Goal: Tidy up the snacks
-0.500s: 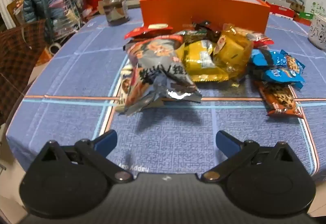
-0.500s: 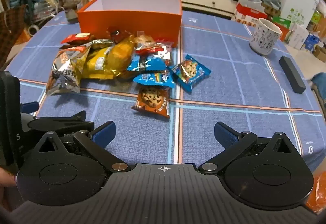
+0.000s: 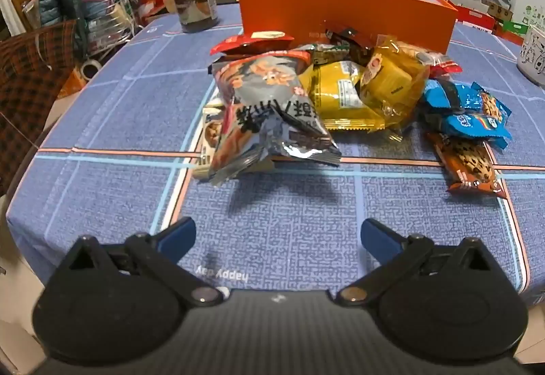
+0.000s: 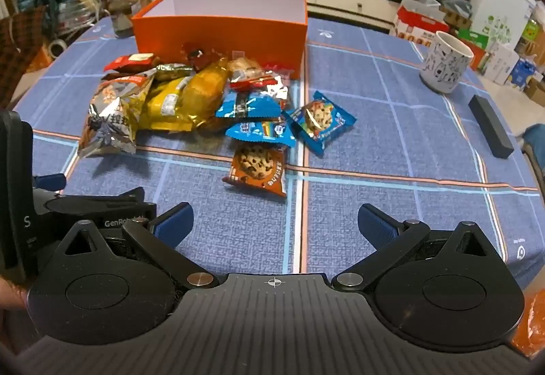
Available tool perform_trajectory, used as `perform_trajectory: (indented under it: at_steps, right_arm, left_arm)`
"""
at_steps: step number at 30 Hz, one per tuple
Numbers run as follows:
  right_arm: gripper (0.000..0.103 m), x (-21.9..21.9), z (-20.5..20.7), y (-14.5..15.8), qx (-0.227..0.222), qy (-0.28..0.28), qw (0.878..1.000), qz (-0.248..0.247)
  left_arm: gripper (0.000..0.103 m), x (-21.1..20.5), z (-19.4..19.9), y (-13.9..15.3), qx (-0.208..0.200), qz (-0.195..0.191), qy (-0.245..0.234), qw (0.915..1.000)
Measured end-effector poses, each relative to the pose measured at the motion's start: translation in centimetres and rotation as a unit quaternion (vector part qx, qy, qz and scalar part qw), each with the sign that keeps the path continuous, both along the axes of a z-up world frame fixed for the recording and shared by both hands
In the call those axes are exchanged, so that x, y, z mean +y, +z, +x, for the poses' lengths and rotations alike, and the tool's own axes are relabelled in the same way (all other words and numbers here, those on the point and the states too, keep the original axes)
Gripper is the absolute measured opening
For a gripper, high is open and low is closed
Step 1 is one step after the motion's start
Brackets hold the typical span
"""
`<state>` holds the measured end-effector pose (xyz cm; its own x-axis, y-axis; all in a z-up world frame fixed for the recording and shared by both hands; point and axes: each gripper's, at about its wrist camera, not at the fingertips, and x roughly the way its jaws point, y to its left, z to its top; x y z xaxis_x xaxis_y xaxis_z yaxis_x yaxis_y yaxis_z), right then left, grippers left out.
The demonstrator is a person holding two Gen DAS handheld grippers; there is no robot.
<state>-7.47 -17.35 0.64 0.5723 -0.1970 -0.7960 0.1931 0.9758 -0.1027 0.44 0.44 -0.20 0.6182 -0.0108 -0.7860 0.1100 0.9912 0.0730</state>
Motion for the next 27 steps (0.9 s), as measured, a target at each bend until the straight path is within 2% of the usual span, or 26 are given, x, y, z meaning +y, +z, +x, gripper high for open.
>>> perform_trajectory:
  at_steps: [27]
  right_arm:
    - [0.096,0.12,0.17,-0.02,-0.002,0.003,1.000,0.003]
  left_arm:
    - [0.102,0.24,-0.26,0.08,-0.001,0.001,-0.002,1.0000]
